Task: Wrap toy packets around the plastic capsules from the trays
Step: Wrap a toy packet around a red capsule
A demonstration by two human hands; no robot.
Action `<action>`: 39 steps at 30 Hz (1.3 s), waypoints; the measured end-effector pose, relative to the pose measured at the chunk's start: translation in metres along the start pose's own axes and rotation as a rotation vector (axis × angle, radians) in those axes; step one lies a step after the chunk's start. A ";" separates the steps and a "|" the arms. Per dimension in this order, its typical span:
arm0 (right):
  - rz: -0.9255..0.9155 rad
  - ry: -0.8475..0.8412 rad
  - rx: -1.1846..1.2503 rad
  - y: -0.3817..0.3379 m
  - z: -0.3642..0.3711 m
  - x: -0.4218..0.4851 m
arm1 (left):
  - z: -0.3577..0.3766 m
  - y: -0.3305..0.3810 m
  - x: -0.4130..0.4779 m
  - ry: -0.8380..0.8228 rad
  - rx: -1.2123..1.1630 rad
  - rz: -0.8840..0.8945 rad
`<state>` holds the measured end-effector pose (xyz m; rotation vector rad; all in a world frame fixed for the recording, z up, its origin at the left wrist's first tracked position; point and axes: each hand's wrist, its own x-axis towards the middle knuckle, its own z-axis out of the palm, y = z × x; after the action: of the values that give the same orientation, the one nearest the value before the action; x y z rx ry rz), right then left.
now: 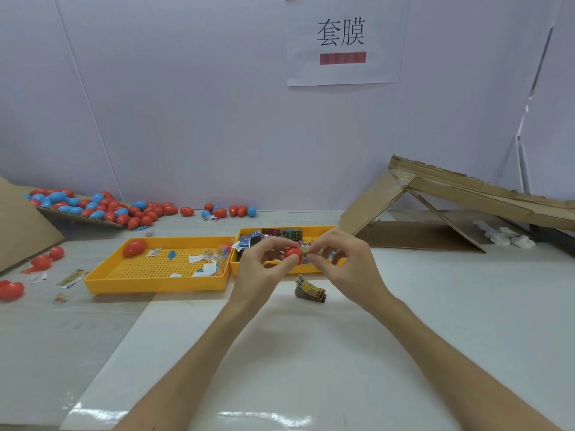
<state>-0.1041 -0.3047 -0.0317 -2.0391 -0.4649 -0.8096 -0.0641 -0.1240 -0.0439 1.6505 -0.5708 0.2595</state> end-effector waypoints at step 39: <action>0.003 -0.055 0.018 0.002 0.004 -0.003 | -0.002 0.003 0.000 -0.110 -0.378 -0.235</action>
<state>-0.1037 -0.3027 -0.0366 -2.0489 -0.4982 -0.7470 -0.0655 -0.1226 -0.0414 1.3526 -0.4691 -0.1083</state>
